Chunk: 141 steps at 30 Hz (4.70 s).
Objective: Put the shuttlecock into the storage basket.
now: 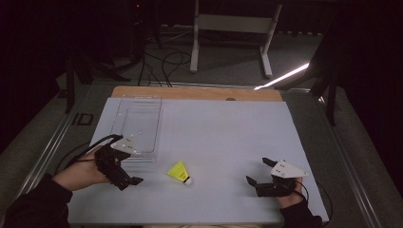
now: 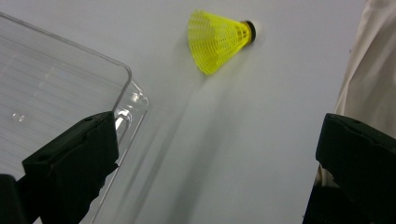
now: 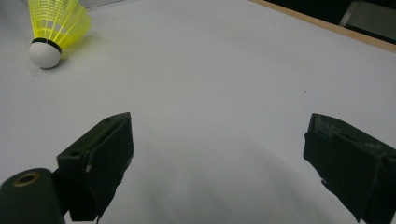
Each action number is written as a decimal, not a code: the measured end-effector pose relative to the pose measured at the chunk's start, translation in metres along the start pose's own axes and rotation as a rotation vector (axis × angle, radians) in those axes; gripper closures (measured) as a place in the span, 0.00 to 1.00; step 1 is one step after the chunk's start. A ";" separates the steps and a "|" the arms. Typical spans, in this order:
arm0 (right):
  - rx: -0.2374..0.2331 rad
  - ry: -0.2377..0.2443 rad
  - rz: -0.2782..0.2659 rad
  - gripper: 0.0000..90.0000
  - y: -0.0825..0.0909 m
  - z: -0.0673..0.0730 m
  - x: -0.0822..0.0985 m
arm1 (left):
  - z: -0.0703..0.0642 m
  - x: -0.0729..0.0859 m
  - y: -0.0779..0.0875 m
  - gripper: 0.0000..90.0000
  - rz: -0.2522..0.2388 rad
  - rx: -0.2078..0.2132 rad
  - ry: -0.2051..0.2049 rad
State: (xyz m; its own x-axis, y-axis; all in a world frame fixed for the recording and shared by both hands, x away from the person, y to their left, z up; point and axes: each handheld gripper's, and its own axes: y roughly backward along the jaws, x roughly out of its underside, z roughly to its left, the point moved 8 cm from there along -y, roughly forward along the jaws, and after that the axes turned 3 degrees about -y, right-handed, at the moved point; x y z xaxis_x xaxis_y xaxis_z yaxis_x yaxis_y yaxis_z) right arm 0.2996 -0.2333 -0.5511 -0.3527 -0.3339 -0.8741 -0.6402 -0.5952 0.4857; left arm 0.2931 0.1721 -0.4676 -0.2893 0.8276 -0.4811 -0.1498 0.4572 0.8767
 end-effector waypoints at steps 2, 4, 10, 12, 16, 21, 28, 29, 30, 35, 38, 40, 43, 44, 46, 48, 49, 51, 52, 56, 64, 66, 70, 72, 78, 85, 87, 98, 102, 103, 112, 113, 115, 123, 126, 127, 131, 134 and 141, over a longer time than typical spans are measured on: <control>0.000 0.000 0.002 0.10 0.000 0.000 0.000 | 0.000 -0.003 -0.001 0.00 0.010 0.006 -0.007; -0.002 0.000 0.001 0.10 0.000 0.000 0.000 | -0.001 -0.006 -0.002 0.00 0.016 0.019 -0.013; -0.002 -0.001 0.003 0.10 0.000 0.000 0.000 | -0.003 -0.017 -0.006 0.00 0.044 0.041 -0.040; -0.003 0.002 0.004 0.10 0.000 0.000 0.001 | -0.004 -0.021 -0.008 0.00 0.047 0.051 -0.046; -0.005 -0.003 0.003 0.10 0.000 0.000 0.000 | -0.003 -0.029 -0.010 0.00 0.049 0.052 -0.037; -0.007 -0.003 0.002 0.10 0.000 0.000 0.000 | 0.004 -0.037 -0.014 0.00 0.041 0.008 0.000; -0.007 -0.001 0.004 0.10 0.000 0.000 0.000 | 0.006 -0.044 -0.025 0.01 0.059 -0.003 0.014; -0.007 0.000 0.003 0.10 0.000 0.000 0.000 | 0.007 -0.046 -0.030 0.01 0.057 0.004 0.028; -0.009 0.000 0.003 0.10 0.000 0.000 0.001 | 0.007 -0.047 -0.032 0.01 0.053 0.007 0.035; -0.010 0.002 0.004 0.10 0.000 0.000 0.001 | 0.006 -0.052 -0.044 0.03 0.054 0.027 0.052; -0.013 0.001 0.004 0.10 0.000 0.000 0.001 | 0.005 -0.055 -0.051 0.04 0.057 0.031 0.063; -0.013 0.001 0.005 0.10 0.000 0.001 0.001 | 0.005 -0.057 -0.055 0.06 0.062 0.035 0.066; -0.013 0.002 0.008 0.10 0.000 0.001 0.001 | 0.003 -0.059 -0.063 0.08 0.068 0.045 0.088; -0.014 0.001 0.008 0.10 0.000 0.001 0.001 | 0.002 -0.059 -0.065 0.08 0.076 0.056 0.087; -0.016 0.002 0.007 0.10 -0.001 0.000 0.001 | 0.001 -0.060 -0.069 0.10 0.086 0.066 0.091; -0.016 0.002 0.008 0.10 -0.001 0.000 0.001 | -0.001 -0.060 -0.073 0.13 0.097 0.083 0.097; -0.016 0.001 0.008 0.10 -0.001 0.000 0.001 | 0.000 -0.059 -0.075 0.16 0.106 0.082 0.092; -0.016 0.000 0.009 0.10 -0.001 0.000 0.002 | -0.001 -0.059 -0.078 0.18 0.117 0.099 0.090; -0.016 0.000 0.009 0.10 -0.001 0.000 0.002 | -0.001 -0.058 -0.080 0.19 0.124 0.099 0.089; -0.016 0.001 0.010 0.10 -0.001 0.000 0.002 | -0.001 -0.056 -0.086 0.26 0.145 0.111 0.084; -0.018 0.001 0.011 0.10 -0.001 0.001 0.002 | -0.002 -0.053 -0.095 0.42 0.163 0.135 0.038; -0.018 0.000 0.012 0.10 -0.001 0.001 0.002 | -0.003 -0.052 -0.100 0.46 0.176 0.150 0.026; -0.018 0.001 0.013 0.10 -0.001 0.001 0.002 | -0.002 -0.051 -0.105 0.53 0.187 0.160 0.015; -0.020 0.001 0.012 0.10 -0.001 0.001 0.002 | -0.001 -0.050 -0.108 0.55 0.191 0.169 0.009; -0.022 0.001 0.013 0.10 -0.001 0.001 0.002 | -0.002 -0.047 -0.115 0.62 0.212 0.199 -0.036; -0.022 0.000 0.013 0.10 -0.001 0.001 0.002 | -0.004 -0.044 -0.124 0.71 0.233 0.218 -0.078; -0.022 -0.001 0.013 0.10 -0.001 0.001 0.002 | -0.004 -0.043 -0.125 0.73 0.239 0.225 -0.089; -0.023 -0.006 0.018 0.10 -0.001 0.001 0.002 | -0.006 -0.042 -0.128 0.89 0.250 0.268 -0.141; -0.022 -0.007 0.018 0.10 -0.001 0.001 0.002 | -0.007 -0.046 -0.124 0.99 0.238 0.272 -0.163; -0.022 -0.008 0.017 0.10 -0.001 0.000 0.002 | -0.007 -0.047 -0.123 0.99 0.236 0.270 -0.159; -0.020 -0.005 0.016 0.10 -0.001 0.000 0.002 | -0.011 -0.055 -0.113 1.00 0.220 0.277 -0.180; -0.019 -0.006 0.015 0.10 -0.001 0.000 0.002 | -0.010 -0.056 -0.112 1.00 0.221 0.274 -0.185; -0.019 -0.007 0.014 0.10 -0.001 0.000 0.002 | -0.011 -0.058 -0.111 1.00 0.217 0.279 -0.189; -0.019 -0.008 0.015 0.10 -0.001 0.000 0.002 | -0.011 -0.064 -0.103 1.00 0.212 0.283 -0.205; -0.020 -0.009 0.014 0.10 -0.001 0.000 0.002 | -0.009 -0.065 -0.100 1.00 0.204 0.273 -0.203; -0.021 -0.010 0.014 0.10 -0.001 0.000 0.002 | -0.008 -0.066 -0.099 1.00 0.205 0.274 -0.194; -0.021 -0.011 0.015 0.10 -0.001 0.000 0.002 | -0.008 -0.069 -0.095 1.00 0.197 0.266 -0.211; -0.021 -0.011 0.016 0.10 -0.001 0.000 0.002 | -0.007 -0.073 -0.090 1.00 0.195 0.262 -0.215; -0.021 -0.009 0.014 0.10 -0.001 0.000 0.002 | -0.001 -0.082 -0.078 1.00 0.187 0.242 -0.193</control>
State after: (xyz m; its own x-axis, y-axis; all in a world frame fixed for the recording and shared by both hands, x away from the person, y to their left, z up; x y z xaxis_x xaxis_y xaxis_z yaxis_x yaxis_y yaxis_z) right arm 0.2996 -0.2337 -0.5534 -0.3678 -0.3354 -0.8673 -0.6211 -0.6056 0.4975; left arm 0.3273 0.0681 -0.4960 -0.1028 0.9399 -0.3255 0.1236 0.3368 0.9334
